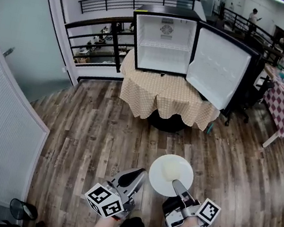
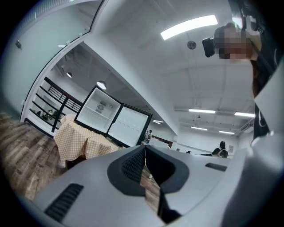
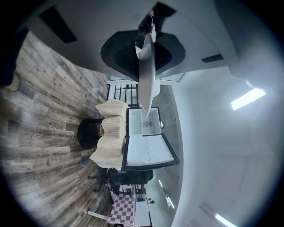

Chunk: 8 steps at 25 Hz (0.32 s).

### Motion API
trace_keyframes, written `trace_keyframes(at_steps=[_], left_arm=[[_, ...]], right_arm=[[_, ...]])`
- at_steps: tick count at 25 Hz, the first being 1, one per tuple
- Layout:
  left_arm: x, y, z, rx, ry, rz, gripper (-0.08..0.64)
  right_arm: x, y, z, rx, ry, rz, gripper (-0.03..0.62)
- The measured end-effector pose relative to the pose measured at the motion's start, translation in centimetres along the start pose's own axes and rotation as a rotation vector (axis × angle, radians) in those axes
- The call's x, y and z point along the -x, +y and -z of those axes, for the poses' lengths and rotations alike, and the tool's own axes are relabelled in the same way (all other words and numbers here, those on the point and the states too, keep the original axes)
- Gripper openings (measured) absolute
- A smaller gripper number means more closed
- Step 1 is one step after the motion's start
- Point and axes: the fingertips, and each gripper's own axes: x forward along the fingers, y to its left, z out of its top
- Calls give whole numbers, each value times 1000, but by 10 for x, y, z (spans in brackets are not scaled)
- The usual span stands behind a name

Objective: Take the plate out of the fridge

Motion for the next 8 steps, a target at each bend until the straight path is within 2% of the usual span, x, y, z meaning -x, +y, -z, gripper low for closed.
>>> trace_keyframes(at_steps=[8], left_arm=[[19,-37,17,-8,-3,-3,9]], right_arm=[[42,4,14,3,23,2,44]])
